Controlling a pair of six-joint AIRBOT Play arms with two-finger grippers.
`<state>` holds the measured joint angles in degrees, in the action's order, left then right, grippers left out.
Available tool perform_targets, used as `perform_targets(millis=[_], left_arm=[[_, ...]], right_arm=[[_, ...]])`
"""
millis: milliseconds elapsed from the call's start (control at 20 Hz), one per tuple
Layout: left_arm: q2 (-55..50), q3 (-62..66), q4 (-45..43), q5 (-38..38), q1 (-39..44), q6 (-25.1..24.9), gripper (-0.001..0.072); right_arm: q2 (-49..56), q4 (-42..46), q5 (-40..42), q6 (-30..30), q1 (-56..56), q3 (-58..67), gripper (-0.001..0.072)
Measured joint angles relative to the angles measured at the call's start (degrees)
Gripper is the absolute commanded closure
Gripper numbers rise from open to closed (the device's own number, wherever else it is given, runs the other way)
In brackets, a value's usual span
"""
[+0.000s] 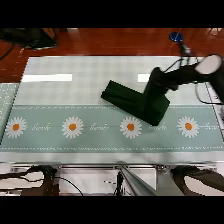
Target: Fold the shirts.
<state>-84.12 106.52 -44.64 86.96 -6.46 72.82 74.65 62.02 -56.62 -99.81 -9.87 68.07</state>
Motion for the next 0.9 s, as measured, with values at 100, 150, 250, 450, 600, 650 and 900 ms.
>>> perform_targets(millis=[100,150,250,450,600,650,900], left_arm=[[1.2,0.0,-0.3,1.1,-1.2,0.1,0.0687],[1.5,0.0,-0.4,1.8,-1.4,0.1,0.0687],[1.9,0.0,-0.6,2.1,-1.3,0.2,0.0687],[1.9,0.0,-0.8,2.7,-0.6,0.1,0.0687],[1.3,-0.3,-1.4,2.9,-0.4,0.0,0.0686],[1.0,-0.6,-1.7,3.0,-0.4,-0.1,0.0686],[0.2,-3.7,-2.7,3.5,-0.3,-0.2,0.0379]], right_arm=[[4.8,-4.0,6.4,-0.8,-5.1,0.0,0.0288],[6.7,-6.7,9.8,-0.8,-7.3,0.0,0.0285],[9.0,-11.8,15.7,0.3,-10.4,0.0,0.0285],[7.9,-15.9,20.7,2.8,-10.0,0.0,0.0285],[3.1,-10.3,14.8,3.4,-3.8,0.0,0.0285],[1.4,-6.8,11.3,3.3,-0.9,0.0,0.0285],[-5.8,13.5,-11.0,4.6,16.4,-1.9,0.0160]])
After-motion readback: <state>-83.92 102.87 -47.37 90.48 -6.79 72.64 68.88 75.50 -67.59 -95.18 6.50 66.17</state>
